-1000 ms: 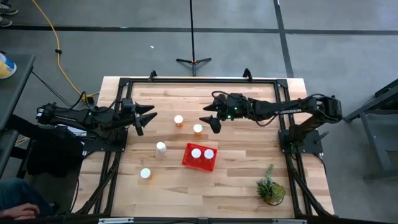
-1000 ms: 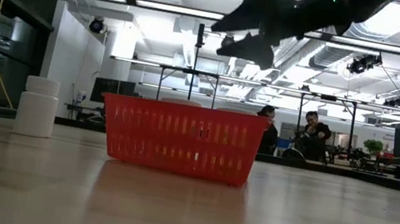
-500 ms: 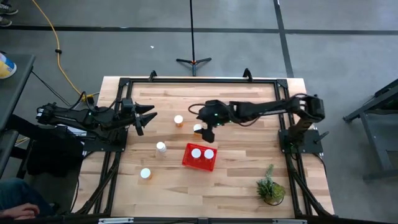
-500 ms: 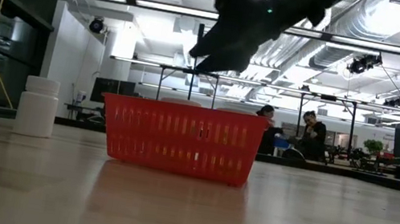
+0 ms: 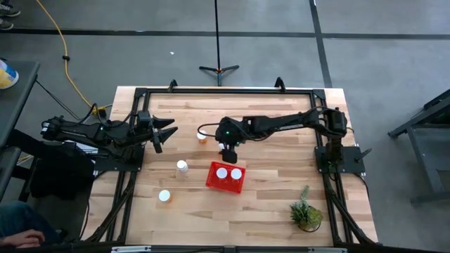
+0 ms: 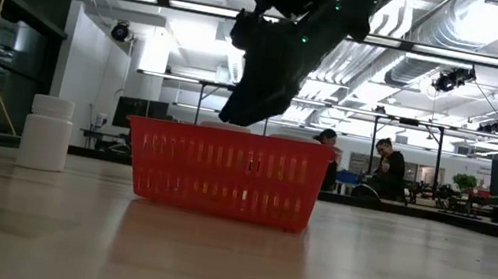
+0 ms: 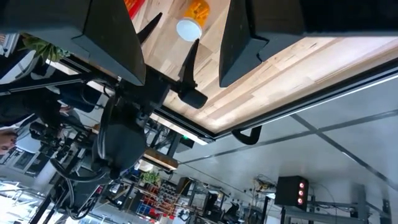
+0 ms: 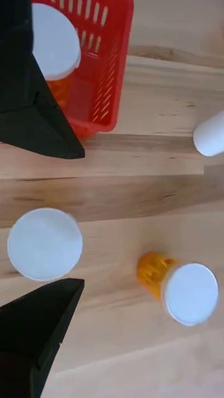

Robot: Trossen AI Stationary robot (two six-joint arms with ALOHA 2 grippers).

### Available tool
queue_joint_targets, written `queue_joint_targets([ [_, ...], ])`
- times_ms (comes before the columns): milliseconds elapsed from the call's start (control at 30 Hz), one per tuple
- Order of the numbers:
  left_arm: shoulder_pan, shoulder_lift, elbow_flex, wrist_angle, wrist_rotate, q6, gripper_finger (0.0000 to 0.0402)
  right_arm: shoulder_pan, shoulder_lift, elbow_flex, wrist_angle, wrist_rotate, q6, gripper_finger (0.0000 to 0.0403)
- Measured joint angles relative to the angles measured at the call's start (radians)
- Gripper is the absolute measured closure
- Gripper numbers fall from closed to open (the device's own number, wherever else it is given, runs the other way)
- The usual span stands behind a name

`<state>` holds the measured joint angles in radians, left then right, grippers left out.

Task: Pick and place pill bottles into a basket
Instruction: Put the top right orange pill bottle into the red bin

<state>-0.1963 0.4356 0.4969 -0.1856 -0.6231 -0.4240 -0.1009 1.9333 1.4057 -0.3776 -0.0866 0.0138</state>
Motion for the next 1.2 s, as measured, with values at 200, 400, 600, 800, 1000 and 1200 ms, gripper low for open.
queue_joint_targets([
  [200,0.0,0.0,0.0,0.0,0.003,0.0,0.0163,-0.015,0.006,0.0,-0.047,0.026,-0.087,0.0082],
  [400,0.0,0.0,0.0,0.0,0.003,0.0,0.0163,-0.036,0.011,0.0,-0.039,0.002,-0.112,0.0082],
  [600,0.0,0.0,0.0,0.0,0.003,0.0,0.0163,-0.043,0.061,-0.001,-0.017,-0.034,-0.136,0.0082],
  [800,0.0,0.0,0.0,0.002,0.003,0.0,0.0163,-0.043,0.081,-0.001,-0.007,-0.033,-0.119,0.0082],
  [1000,0.0,0.0,0.0,0.002,0.002,-0.001,0.0163,-0.043,0.081,-0.001,-0.006,-0.028,-0.152,0.0085],
  [1200,0.0,0.0,0.0,0.002,0.002,-0.002,0.0163,-0.043,0.084,-0.001,-0.005,-0.029,-0.164,0.0098],
])
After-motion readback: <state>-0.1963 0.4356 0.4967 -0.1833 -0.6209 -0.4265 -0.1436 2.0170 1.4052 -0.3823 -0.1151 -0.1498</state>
